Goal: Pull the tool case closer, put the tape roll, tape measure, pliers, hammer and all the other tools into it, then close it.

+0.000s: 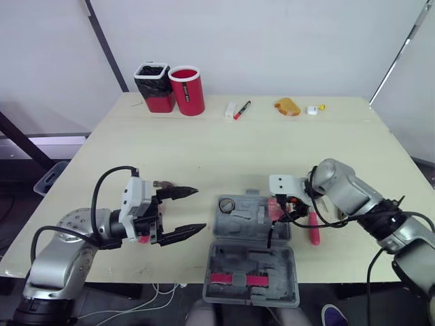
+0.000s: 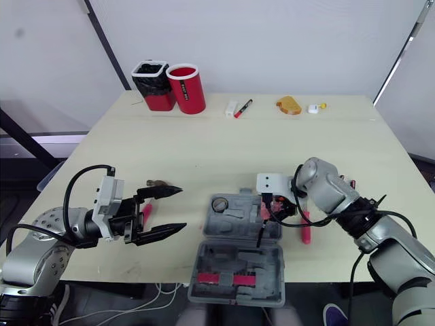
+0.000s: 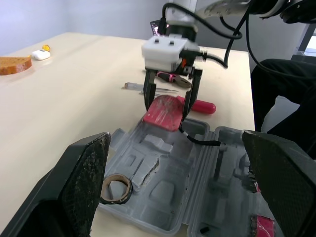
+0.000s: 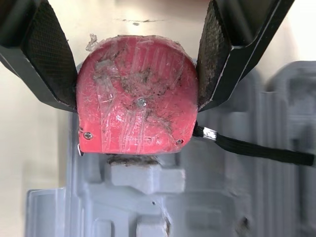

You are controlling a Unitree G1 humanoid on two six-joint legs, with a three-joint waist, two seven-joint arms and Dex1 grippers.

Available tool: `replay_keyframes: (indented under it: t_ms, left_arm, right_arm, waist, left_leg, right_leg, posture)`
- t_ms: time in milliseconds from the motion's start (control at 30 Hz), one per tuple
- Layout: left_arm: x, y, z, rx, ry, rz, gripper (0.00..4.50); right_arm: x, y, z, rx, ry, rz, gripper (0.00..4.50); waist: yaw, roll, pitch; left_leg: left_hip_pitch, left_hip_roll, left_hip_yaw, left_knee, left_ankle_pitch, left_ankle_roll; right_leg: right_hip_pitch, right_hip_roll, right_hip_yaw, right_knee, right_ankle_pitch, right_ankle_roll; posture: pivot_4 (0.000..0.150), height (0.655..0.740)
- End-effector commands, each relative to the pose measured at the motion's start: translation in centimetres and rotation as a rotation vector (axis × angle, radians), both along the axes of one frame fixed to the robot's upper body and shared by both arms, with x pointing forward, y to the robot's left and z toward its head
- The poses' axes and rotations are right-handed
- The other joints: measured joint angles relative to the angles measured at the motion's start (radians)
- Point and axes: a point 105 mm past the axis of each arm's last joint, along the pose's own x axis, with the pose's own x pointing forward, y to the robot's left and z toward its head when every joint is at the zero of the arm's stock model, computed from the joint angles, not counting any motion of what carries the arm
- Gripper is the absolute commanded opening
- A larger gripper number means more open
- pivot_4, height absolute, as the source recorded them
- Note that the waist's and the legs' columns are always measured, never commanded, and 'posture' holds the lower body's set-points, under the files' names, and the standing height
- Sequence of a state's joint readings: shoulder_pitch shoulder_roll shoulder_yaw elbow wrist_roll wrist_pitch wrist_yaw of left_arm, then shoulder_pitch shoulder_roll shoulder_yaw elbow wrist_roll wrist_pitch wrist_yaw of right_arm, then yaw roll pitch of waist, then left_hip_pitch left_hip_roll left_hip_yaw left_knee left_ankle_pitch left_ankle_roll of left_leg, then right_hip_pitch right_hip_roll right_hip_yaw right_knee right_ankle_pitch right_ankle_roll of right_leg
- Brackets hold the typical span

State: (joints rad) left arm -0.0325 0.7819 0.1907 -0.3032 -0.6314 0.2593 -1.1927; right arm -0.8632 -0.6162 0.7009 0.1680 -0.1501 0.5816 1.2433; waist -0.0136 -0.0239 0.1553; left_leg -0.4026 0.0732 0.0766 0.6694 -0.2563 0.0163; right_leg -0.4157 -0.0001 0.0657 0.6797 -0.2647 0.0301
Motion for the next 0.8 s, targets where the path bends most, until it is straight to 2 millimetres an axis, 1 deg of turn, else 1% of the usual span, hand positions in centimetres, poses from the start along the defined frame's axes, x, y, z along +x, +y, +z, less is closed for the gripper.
replay_keyframes:
  t_ms: [33,233,367,433,467,500,667,800]
  left_arm:
    - [-0.2,0.0,0.6,-0.005,-0.033,-0.002,4.5]
    - [-0.1,0.1,0.6,-0.004,-0.034,0.003,4.5]
    - [-0.1,0.0,0.4,-0.004,-0.033,-0.001,4.5]
    - [-0.2,0.0,0.4,-0.004,-0.03,-0.004,4.5]
    - [-0.2,0.0,0.3,-0.004,-0.029,-0.005,4.5]
    - [-0.2,0.0,0.3,-0.004,-0.029,-0.006,4.5]
    - [-0.2,0.0,0.4,-0.002,-0.028,-0.011,4.5]
    - [-0.3,-0.1,0.3,0.001,-0.025,-0.016,4.5]
  right_arm:
    - [0.7,0.3,0.6,-0.036,-0.057,0.042,2.95]
    - [1.3,0.5,0.2,-0.055,-0.088,0.056,2.95]
    - [1.7,1.1,0.4,-0.014,-0.117,0.058,2.95]
    - [1.6,1.1,0.3,-0.016,-0.108,0.066,3.96]
    - [1.5,1.1,0.3,-0.013,-0.104,0.068,4.25]
    - [1.5,1.1,0.3,-0.007,-0.105,0.067,4.43]
    - [1.6,0.9,0.6,0.009,-0.131,0.045,4.43]
    - [0.8,0.5,1.5,0.046,-0.133,0.034,4.43]
  waist:
    - [0.0,0.0,0.0]
    - [-0.001,0.0,0.0]
    - [-0.004,0.0,0.0]
    - [-0.004,0.0,0.0]
    - [-0.004,0.0,0.0]
    - [-0.003,0.0,0.0]
    - [-0.003,0.0,0.0]
    - [-0.002,0.0,0.0]
  left_leg:
    - [0.0,0.0,0.0,0.0,0.0,0.0]
    - [0.0,0.0,0.0,0.0,0.0,0.0]
    - [0.0,0.0,0.0,0.0,0.0,0.0]
    - [0.001,0.0,0.0,0.0,0.0,0.0]
    - [0.001,0.0,0.0,0.0,0.0,0.0]
    - [0.001,0.0,0.001,0.0,0.0,0.0]
    - [0.001,0.0,0.001,0.0,0.0,0.0]
    - [0.0,0.0,0.001,0.0,0.0,0.0]
  right_leg:
    - [0.0,0.0,0.0,0.0,0.0,0.0]
    - [0.0,0.0,0.0,0.0,0.0,0.0]
    - [0.0,0.0,0.0,0.0,0.0,0.0]
    - [0.0,0.0,0.0,0.001,0.0,0.0]
    - [0.0,0.0,0.0,0.0,0.0,0.0]
    - [0.0,0.0,0.0,0.0,0.0,0.0]
    - [0.0,0.0,0.0,0.0,0.0,0.0]
    - [0.0,0.0,0.0,0.0,0.0,0.0]
  posture:
    - [0.15,0.74]
    - [0.15,0.74]
    - [0.15,0.74]
    - [0.15,0.74]
    - [0.15,0.74]
    - [0.15,0.74]
    - [0.15,0.74]
    - [0.15,0.74]
